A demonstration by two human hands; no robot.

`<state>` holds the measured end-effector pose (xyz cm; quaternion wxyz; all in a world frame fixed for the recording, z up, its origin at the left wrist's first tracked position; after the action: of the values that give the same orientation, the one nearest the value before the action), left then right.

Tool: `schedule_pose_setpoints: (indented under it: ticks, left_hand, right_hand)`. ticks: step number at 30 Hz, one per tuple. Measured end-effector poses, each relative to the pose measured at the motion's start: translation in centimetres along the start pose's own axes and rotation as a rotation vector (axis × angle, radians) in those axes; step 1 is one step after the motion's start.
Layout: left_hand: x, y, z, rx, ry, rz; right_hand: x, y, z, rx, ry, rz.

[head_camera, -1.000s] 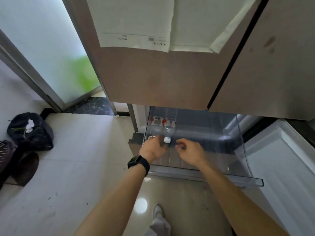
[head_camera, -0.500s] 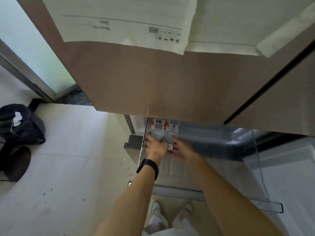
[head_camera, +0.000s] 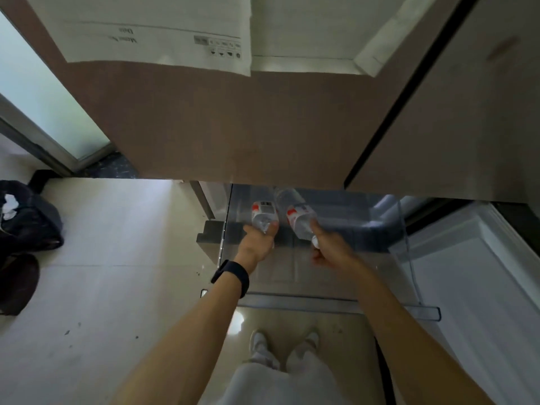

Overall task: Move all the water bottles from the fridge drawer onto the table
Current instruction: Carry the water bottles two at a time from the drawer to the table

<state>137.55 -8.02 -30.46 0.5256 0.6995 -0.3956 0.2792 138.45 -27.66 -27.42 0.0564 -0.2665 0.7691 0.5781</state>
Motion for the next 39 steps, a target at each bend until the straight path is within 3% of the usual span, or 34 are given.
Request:
schedule_pose_setpoints:
  ticks: [5,10,13,19,22,25,30,35,39]
  left_hand:
    - [2.7,3.8,-4.0,-0.058,-0.599,0.180]
    - [8.1,7.3,-5.2,-0.002,-0.959,0.463]
    - [10.4,7.4,-4.1,-0.052,-0.914,0.586]
    - [12.0,6.4,-1.0,-0.269,-0.724,0.773]
    - [11.6,6.4,0.5,-0.393,-0.599,0.784]
    - [10.6,6.2,2.2,-0.429,-0.437,0.704]
    - [8.6,6.3,4.1,-0.286,-0.304,0.708]
    - [7.4,6.4,4.0,-0.099,-0.340,0.759]
    - [7.6,5.9,3.7,-0.144,-0.297,0.696]
  right_hand:
    - [0.6,4.9,-5.3,0.236,0.394,-0.277]
    - [0.0,8.0,-9.1,0.573,0.485,-0.539]
    - [-1.1,8.8,-9.1,0.606,0.510,-0.640]
    - [-1.0,9.5,-8.2,0.634,0.583,-0.656]
    - [0.1,8.9,-8.9,0.676,0.475,-0.606]
    - [1.2,7.9,-8.8,0.576,0.349,-0.595]
    - [2.6,6.7,-7.9,0.330,0.062,-0.546]
    - [3.2,7.2,-6.4,0.243,0.165,-0.589]
    - [4.0,6.5,-5.7,0.153,0.281,-0.591]
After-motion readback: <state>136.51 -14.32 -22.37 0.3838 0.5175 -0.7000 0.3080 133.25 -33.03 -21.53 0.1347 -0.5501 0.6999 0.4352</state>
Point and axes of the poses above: each hand's wrist, its own y-axis away from the middle knuckle, its own z-axis out of the palm, x = y × z, the point moved 8 cm from there along -y, towards the middle knuckle, and after that the axes turned 13 degrees about z, right-handed, at the moved point
